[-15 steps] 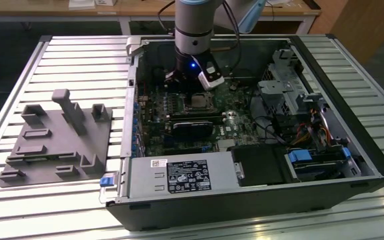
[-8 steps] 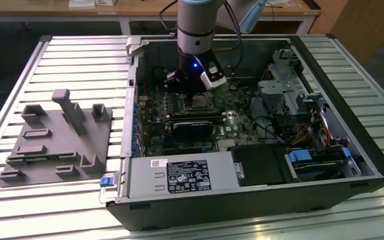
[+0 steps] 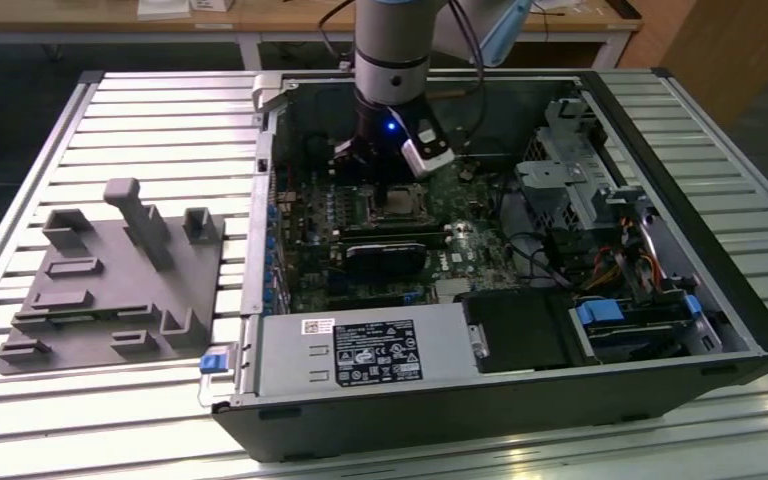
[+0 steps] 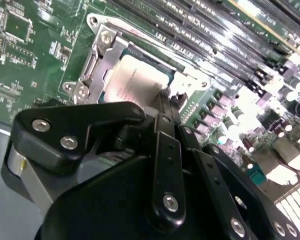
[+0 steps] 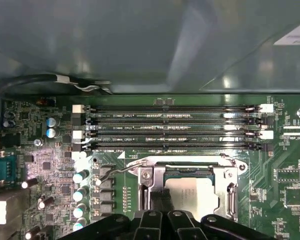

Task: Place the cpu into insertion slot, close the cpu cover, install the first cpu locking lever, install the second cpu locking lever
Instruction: 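Close the cpu cover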

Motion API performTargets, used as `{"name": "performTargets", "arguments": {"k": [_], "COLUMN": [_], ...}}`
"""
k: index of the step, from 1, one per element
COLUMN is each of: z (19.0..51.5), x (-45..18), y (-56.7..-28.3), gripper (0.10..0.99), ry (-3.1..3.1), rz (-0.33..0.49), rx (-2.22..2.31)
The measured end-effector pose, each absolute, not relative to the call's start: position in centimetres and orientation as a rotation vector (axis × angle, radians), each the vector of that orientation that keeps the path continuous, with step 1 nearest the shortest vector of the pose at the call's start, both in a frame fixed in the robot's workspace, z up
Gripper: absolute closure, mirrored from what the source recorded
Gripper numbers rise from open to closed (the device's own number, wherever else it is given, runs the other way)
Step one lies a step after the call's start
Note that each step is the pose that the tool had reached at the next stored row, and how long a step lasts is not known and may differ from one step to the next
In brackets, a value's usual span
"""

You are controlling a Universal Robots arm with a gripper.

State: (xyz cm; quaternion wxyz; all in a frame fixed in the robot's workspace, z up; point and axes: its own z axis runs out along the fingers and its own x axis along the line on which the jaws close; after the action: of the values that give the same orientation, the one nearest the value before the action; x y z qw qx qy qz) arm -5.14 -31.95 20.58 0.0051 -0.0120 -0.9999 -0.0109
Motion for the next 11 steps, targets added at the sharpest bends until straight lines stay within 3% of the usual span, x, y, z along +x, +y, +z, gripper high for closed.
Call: {"name": "performTargets", "arguments": {"k": [11], "z": [22.1], "x": [-5.1], "y": [-31.9], "gripper": [0.98], "ry": [-3.131], "rz": [-0.034], "rx": [-0.038]}}
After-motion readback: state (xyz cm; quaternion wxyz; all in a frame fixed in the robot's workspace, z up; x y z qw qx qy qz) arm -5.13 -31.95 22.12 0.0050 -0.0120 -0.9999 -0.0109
